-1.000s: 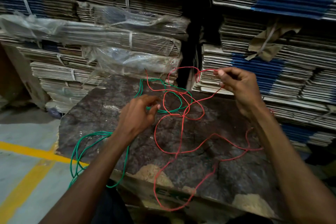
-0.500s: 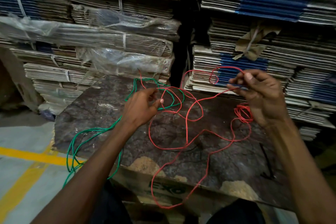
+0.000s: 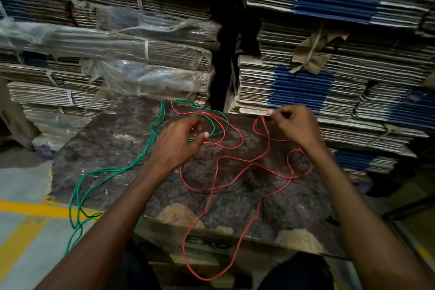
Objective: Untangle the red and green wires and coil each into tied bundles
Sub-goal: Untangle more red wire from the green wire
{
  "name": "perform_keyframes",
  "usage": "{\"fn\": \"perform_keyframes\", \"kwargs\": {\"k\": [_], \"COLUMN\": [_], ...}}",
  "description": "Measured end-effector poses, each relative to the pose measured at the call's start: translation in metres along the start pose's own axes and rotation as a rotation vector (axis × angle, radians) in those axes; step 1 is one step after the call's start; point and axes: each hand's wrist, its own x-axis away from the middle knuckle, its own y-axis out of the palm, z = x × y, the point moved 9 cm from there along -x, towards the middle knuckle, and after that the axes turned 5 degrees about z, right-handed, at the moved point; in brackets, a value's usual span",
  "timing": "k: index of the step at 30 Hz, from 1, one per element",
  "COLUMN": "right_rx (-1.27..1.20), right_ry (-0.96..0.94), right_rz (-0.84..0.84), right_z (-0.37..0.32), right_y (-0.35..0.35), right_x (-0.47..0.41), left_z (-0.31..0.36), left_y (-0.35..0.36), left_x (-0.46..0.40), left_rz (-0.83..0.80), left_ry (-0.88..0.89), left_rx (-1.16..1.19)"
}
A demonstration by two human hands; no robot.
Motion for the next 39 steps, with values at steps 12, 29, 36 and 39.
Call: {"fn": "perform_keyframes", "kwargs": {"k": [12,29,36,39], "right_rx": [0.22,-0.205,-0.378,-0.416], "right_ry": [0.212,0.08,-0.218,-0.293], "right_rz": [-0.103,-0.142,-0.31,-0.378], "right_z": [0.044,0.019,-0.067,-0.09], "right_y": [0.082,0.077,0.015,-0.005], "right_x": [-0.062,-0.065,-0.01,0.021], "left_z": [0.004,0.0,0.034,0.063], "left_y": [0.028,0.012,-0.012,-0.021], "left_x": [-0.016,-0.032,-0.03,-0.02], "left_rz": [-0.097,-0.041,0.039,0.087], "left_ry": [0.097,0.078,0.189,0.289], "left_rx": [-0.106,-0.031,-0.028,-0.07]}}
